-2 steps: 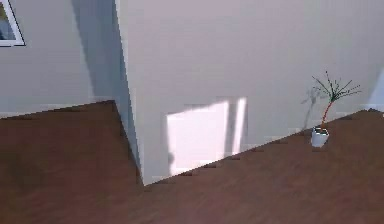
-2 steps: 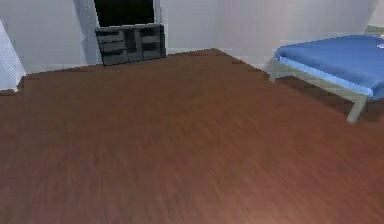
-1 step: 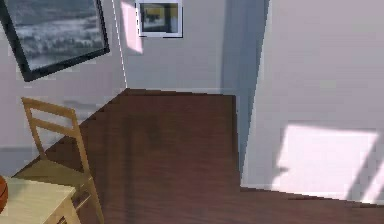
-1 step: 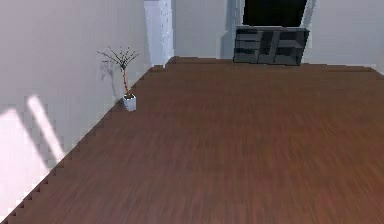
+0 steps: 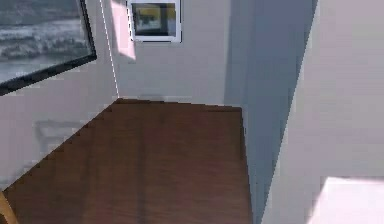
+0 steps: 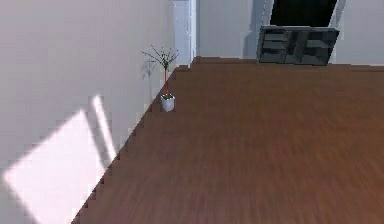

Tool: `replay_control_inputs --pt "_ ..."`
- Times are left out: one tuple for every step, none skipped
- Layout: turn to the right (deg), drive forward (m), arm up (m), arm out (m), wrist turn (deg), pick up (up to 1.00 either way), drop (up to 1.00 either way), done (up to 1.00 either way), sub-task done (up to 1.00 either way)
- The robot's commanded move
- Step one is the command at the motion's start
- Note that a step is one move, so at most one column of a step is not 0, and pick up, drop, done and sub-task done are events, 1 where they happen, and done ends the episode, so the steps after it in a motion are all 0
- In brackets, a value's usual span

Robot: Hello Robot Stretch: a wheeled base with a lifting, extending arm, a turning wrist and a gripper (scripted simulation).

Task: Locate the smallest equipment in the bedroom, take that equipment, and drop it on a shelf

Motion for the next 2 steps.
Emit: replay_control_inputs --pt "-45.0 0.00 0.00 0.00 0.0 0.00 0.00 0.00 0.00" --pt "-45.0 0.00 0.00 0.00 0.0 0.00 0.00 0.00 0.00"
